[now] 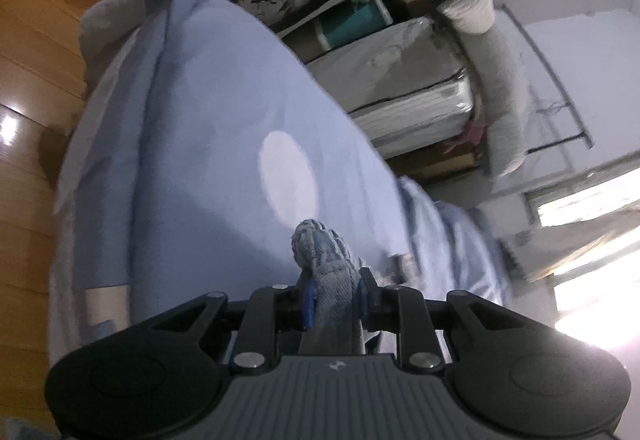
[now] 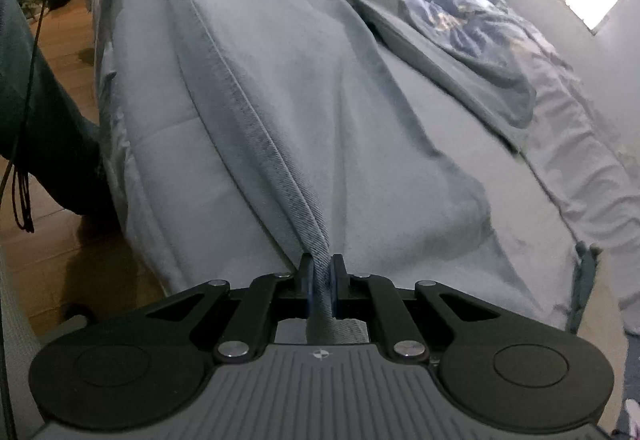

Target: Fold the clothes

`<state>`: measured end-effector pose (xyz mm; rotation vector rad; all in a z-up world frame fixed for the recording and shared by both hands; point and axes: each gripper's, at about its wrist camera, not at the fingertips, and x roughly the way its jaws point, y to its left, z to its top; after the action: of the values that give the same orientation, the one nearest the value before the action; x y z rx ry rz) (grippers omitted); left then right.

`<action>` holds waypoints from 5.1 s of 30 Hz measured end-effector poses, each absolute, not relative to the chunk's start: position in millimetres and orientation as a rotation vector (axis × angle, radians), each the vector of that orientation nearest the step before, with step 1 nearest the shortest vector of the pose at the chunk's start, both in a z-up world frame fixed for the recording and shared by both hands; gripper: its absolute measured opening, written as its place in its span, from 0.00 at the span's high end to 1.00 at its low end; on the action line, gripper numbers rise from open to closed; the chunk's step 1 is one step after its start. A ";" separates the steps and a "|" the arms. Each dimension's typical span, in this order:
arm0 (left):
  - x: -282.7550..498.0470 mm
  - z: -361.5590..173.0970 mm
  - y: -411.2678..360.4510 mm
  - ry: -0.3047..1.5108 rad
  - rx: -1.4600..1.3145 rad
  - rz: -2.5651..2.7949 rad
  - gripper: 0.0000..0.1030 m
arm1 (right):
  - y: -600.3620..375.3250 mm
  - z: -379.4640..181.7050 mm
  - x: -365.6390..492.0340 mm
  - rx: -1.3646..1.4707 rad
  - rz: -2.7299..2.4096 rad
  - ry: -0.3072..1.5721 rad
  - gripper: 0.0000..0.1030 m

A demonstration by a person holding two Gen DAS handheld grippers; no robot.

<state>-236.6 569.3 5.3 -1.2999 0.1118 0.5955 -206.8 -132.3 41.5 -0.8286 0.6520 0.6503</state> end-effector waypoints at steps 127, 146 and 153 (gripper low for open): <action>0.7 49.2 185.8 0.366 -0.990 -0.105 0.37 | -191.9 61.4 218.3 0.709 0.299 0.678 0.47; -0.5 36.8 196.7 0.385 -0.953 -0.019 0.37 | -121.8 71.2 236.5 0.349 0.370 0.407 0.95; -9.7 42.2 211.1 0.334 -0.978 0.029 0.37 | -45.3 88.5 119.7 -0.107 0.662 0.371 0.95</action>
<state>-9.7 211.1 42.2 -0.9775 0.3344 0.0293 119.7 -45.3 88.5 -0.1072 0.3705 0.6616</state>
